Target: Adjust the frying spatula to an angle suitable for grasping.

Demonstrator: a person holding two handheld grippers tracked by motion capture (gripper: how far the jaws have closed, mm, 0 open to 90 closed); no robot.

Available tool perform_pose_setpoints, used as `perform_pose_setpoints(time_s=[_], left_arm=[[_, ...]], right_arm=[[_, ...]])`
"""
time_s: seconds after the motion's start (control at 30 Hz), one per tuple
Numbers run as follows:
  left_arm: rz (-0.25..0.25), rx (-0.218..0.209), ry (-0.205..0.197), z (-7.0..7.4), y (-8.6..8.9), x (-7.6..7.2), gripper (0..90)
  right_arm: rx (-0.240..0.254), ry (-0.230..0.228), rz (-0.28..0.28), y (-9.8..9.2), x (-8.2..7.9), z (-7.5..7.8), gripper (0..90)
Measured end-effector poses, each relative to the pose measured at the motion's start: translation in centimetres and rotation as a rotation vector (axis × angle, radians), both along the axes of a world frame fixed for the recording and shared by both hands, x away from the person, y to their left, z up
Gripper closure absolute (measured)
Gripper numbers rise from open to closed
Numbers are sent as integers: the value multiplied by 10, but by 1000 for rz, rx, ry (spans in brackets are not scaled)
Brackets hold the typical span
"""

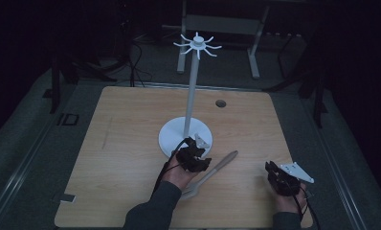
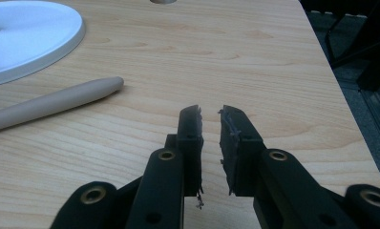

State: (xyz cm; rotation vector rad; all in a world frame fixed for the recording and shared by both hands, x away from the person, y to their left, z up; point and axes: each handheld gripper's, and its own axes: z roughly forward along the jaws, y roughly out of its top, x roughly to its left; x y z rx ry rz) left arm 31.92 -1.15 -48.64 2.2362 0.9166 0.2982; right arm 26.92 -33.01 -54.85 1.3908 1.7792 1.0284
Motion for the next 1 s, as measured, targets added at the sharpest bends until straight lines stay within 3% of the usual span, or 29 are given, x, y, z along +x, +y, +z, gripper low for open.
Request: perform_pose_setpoints(time_s=[0.57, 1.0], left_arm=[[-35, 48, 47, -9, -22, 8, 606], [-70, 122, 93, -20, -36, 12, 622]], right_arm=[[1, 2, 3, -1, 0, 0, 772], [4, 0, 0, -2, 0, 0, 765]])
